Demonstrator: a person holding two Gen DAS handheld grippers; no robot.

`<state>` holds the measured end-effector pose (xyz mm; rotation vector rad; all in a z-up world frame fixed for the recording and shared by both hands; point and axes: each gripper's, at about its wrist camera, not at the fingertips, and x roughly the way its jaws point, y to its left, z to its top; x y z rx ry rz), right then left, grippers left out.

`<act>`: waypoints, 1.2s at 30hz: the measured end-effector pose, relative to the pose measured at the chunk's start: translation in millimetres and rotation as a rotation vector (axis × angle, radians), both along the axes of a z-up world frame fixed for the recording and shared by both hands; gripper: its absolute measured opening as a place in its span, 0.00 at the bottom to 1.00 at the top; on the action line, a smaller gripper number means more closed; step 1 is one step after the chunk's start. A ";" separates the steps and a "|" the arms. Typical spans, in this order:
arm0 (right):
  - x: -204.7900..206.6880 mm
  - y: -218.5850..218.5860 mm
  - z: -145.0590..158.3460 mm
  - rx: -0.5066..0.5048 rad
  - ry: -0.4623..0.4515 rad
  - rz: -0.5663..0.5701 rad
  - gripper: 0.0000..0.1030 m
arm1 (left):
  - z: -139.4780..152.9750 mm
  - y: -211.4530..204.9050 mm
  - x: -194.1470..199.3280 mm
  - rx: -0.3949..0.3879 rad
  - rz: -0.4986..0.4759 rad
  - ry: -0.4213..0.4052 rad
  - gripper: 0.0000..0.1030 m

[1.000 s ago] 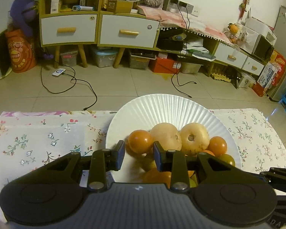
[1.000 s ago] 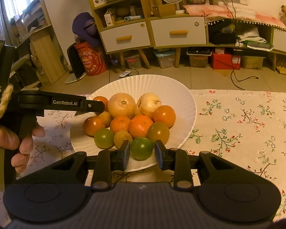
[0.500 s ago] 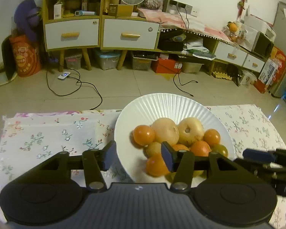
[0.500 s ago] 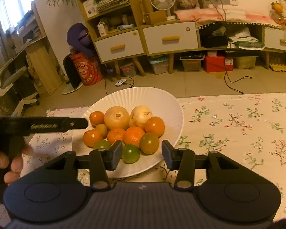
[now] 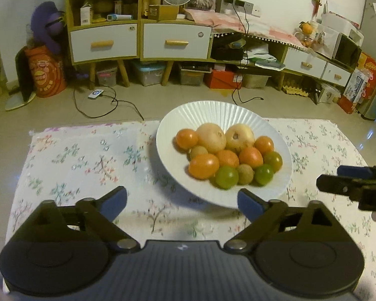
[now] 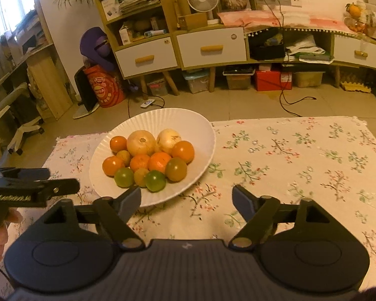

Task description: Organize fruits

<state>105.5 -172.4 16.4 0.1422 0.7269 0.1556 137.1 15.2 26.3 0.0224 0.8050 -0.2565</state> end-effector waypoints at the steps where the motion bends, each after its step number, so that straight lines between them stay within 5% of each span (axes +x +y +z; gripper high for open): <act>1: -1.6 -0.8 0.7 -0.002 0.001 -0.002 0.80 | -0.2 0.0 -3.2 0.005 0.004 0.005 0.88; 16: -35.1 15.5 11.3 -0.130 0.041 0.040 0.94 | -7.0 -13.1 -71.5 0.069 0.068 0.087 0.90; 20: -41.7 17.8 17.0 -0.132 0.052 0.003 0.95 | -6.7 -11.0 -84.6 0.033 0.104 0.107 0.90; 36: -58.1 47.9 20.7 -0.219 0.073 -0.006 0.99 | 13.6 -3.9 -102.0 0.027 0.184 0.082 0.90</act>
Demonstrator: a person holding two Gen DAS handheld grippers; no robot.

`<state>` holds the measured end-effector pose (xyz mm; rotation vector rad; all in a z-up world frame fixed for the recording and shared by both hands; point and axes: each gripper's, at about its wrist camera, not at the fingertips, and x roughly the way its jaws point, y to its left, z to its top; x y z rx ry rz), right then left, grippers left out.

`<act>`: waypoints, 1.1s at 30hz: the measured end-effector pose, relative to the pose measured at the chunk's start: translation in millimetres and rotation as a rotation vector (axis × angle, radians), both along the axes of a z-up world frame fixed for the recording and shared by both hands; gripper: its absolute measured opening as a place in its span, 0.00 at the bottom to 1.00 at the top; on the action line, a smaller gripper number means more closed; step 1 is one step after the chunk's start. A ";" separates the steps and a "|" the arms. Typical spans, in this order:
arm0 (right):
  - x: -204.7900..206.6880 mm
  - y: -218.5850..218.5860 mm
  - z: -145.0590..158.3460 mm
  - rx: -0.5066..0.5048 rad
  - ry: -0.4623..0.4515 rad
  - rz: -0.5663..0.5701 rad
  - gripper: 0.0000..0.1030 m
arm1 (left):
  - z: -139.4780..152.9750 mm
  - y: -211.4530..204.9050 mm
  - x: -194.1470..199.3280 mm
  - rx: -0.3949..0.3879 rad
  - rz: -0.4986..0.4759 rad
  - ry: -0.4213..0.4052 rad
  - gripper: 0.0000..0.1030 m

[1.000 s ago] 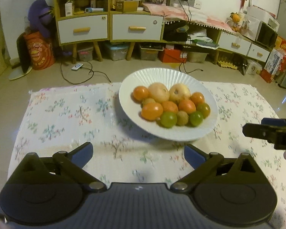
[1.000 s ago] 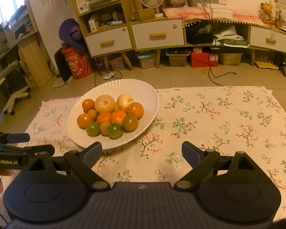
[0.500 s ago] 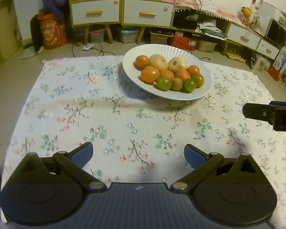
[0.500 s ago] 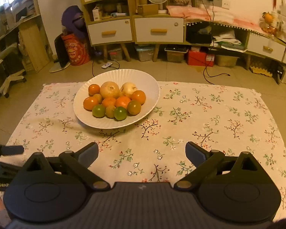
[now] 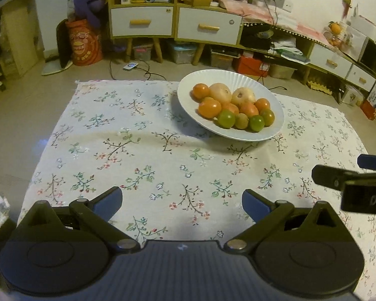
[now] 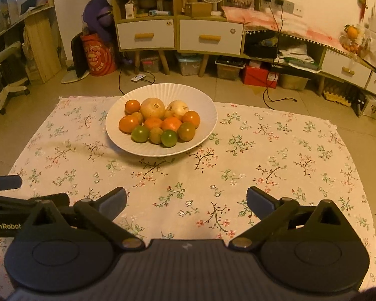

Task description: Organize fruits

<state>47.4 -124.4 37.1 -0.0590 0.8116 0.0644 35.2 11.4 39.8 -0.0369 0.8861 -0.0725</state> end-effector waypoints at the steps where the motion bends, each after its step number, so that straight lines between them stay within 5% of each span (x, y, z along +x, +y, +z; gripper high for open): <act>1: 1.1 1.6 -1.2 -0.010 0.002 -0.003 0.99 | 0.8 0.0 -0.3 -0.001 0.005 -0.003 0.90; 33: 9.3 6.5 -15.9 -0.038 0.068 -0.025 1.00 | -0.3 -5.6 -1.7 0.051 0.018 0.034 0.90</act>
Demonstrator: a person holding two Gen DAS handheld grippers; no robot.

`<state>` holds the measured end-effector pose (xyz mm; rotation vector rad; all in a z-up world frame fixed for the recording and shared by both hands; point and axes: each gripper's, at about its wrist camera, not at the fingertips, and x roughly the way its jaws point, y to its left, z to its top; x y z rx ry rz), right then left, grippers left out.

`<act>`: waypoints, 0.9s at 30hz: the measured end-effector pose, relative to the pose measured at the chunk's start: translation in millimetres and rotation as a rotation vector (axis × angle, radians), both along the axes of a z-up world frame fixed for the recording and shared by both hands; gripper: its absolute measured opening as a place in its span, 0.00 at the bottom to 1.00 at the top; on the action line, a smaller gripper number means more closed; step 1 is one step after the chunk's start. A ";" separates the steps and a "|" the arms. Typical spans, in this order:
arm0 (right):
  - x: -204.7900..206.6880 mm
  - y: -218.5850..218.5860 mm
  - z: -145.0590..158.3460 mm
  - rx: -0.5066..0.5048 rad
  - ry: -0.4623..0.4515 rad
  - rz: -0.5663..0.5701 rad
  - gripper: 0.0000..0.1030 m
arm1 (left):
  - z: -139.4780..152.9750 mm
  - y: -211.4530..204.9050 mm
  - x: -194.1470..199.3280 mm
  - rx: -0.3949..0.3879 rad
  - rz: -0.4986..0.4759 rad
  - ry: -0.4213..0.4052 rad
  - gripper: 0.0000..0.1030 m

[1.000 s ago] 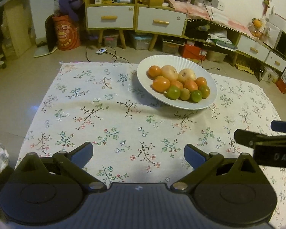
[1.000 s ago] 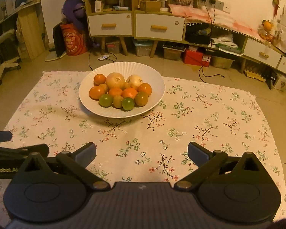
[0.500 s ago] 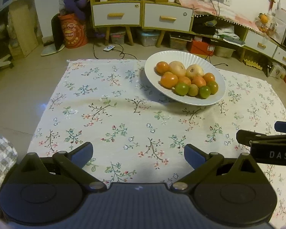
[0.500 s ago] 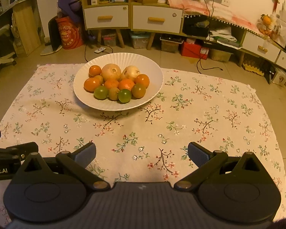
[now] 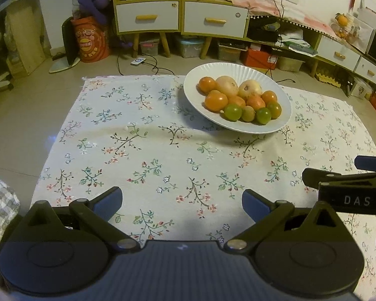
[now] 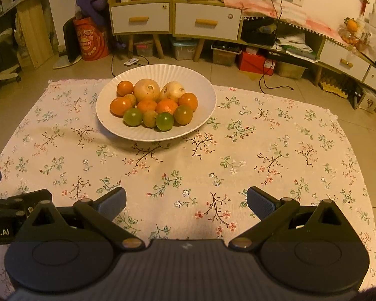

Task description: Organize fruits

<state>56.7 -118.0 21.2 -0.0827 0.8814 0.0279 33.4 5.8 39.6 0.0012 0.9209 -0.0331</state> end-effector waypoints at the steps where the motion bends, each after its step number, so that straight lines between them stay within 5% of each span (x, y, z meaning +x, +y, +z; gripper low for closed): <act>1: 0.0 0.0 0.0 0.000 0.000 0.000 1.00 | -0.2 0.1 0.5 0.001 -0.001 0.001 0.90; 27: -0.3 1.8 -2.1 -0.008 0.008 0.006 1.00 | -2.1 -3.3 -1.4 0.011 -0.017 0.002 0.90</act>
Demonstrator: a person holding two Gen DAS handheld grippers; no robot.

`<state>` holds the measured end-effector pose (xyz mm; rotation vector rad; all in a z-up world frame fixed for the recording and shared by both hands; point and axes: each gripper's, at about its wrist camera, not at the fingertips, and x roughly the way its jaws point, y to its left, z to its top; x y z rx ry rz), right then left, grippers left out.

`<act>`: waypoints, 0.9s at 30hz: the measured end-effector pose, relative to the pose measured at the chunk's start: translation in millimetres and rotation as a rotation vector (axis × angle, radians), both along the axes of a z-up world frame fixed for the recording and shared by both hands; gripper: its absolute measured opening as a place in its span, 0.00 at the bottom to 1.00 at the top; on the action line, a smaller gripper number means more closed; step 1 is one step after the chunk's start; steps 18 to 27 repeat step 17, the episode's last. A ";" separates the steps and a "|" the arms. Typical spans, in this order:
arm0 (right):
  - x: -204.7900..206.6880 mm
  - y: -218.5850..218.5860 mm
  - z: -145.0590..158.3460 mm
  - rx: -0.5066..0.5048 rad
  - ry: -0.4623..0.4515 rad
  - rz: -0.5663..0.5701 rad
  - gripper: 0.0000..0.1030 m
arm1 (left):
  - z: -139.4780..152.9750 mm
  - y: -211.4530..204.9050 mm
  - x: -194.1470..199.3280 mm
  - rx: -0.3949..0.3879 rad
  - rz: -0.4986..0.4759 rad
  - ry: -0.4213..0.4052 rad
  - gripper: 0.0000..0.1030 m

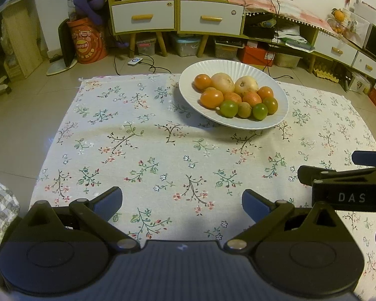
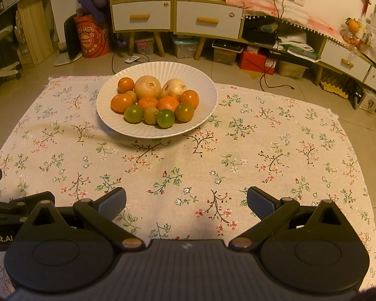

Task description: Organize fruits

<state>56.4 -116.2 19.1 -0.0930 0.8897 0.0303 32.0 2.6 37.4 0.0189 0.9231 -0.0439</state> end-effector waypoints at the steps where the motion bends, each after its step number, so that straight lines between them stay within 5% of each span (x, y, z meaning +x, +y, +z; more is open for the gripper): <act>1: 0.0 0.0 0.0 0.000 0.000 0.000 1.00 | 0.0 0.0 -0.1 0.000 0.000 0.000 0.90; 27: -0.2 1.2 -1.7 -0.004 0.002 0.000 1.00 | 0.6 -1.1 0.6 0.007 -0.003 -0.003 0.90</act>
